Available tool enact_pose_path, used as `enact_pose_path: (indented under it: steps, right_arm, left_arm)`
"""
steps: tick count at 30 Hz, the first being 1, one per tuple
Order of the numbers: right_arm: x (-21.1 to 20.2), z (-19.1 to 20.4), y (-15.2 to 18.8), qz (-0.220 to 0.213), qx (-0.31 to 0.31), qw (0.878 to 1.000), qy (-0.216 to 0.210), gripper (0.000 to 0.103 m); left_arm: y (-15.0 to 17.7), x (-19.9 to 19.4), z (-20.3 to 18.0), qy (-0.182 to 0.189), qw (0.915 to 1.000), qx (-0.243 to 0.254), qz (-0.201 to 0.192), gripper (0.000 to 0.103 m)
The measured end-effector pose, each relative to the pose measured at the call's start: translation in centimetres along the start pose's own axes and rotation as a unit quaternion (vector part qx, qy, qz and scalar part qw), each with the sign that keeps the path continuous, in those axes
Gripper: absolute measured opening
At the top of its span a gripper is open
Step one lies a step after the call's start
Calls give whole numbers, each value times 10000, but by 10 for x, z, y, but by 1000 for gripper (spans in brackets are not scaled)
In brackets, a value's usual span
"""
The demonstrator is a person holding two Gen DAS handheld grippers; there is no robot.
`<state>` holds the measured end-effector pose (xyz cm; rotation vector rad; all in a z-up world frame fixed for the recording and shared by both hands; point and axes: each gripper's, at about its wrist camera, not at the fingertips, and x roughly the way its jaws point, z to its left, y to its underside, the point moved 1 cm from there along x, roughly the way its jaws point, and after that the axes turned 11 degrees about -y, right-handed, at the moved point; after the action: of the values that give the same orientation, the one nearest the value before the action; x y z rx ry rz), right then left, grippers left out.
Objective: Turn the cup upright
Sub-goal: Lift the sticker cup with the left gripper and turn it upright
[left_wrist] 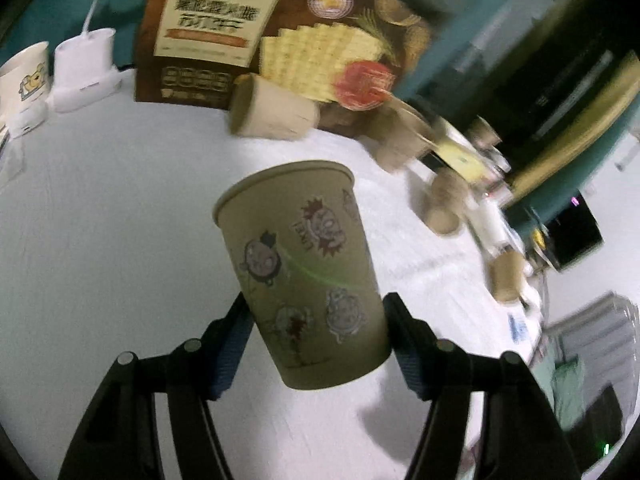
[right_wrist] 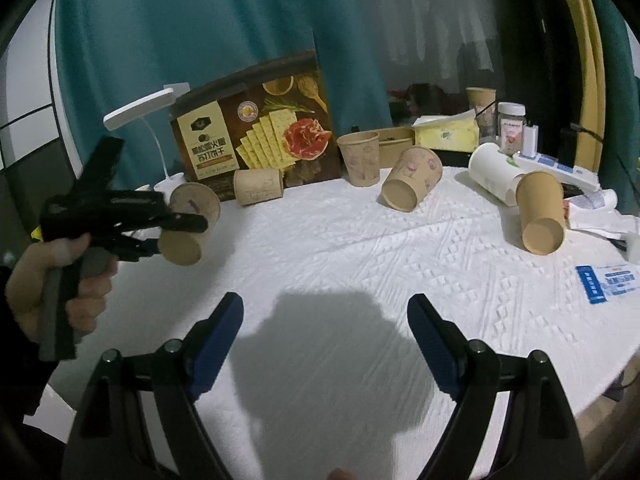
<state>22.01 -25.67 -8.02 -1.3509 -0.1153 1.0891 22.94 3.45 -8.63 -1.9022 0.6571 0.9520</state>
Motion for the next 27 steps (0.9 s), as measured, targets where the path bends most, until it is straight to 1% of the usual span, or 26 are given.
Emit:
enact_pose_path:
  steps: [4, 7, 10, 12, 15, 17, 22, 27]
  right_arm:
    - [-16, 9, 7, -18, 48, 9999, 136, 82]
    - [-28, 11, 18, -48, 131, 9998, 173, 82]
    - [-38, 6, 28, -3, 319, 9992, 260, 82]
    - [-45, 3, 34, 5, 418, 9987, 285, 83]
    - [-54, 0, 41, 24, 408, 9984, 378, 83]
    - [-57, -4, 45, 76, 457, 9981, 416, 83]
    - [-61, -18, 55, 165, 644, 9963, 537, 83]
    - [-63, -29, 58, 185, 774, 9951, 579, 83]
  left_arm:
    - [35, -24, -9, 229, 9992, 297, 110, 66]
    - [64, -32, -14, 235, 9984, 423, 298, 66]
    - [93, -39, -17, 342, 9969, 496, 506, 66]
    - [106, -39, -21, 358, 9961, 540, 592, 66]
    - [118, -30, -27, 405, 9949, 577, 727, 66]
    - [123, -24, -32, 350, 9948, 635, 710, 66]
    - [125, -6, -43, 243, 9937, 707, 829, 66]
    - [126, -1, -51, 215, 9924, 827, 882, 66]
